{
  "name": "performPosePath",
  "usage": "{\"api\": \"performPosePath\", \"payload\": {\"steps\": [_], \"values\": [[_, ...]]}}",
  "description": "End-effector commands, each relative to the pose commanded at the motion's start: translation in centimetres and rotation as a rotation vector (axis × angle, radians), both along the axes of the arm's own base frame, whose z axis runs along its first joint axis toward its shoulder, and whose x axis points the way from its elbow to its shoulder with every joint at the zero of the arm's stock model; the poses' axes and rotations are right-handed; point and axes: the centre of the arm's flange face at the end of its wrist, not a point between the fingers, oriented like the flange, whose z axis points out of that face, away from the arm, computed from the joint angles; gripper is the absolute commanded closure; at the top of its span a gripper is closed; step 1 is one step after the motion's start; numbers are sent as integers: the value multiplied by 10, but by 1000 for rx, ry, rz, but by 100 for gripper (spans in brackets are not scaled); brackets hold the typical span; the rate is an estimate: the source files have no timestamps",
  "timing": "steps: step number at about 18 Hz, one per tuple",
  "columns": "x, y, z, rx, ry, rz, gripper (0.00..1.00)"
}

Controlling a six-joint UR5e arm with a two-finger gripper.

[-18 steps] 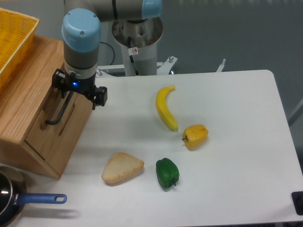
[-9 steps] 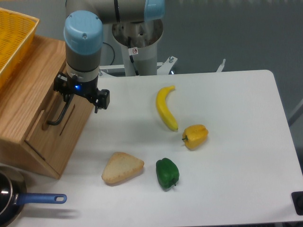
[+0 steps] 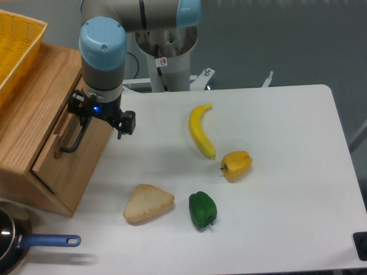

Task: Slide the top drawer open

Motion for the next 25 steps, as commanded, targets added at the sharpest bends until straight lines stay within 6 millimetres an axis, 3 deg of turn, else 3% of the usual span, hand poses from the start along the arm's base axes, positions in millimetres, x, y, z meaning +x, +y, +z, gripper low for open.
{"api": "performPosePath", "payload": {"steps": [11, 25], "values": [[-23, -6, -10, -45, 36, 18, 0], [-57, -13, -3, -33, 46, 72, 0]]}}
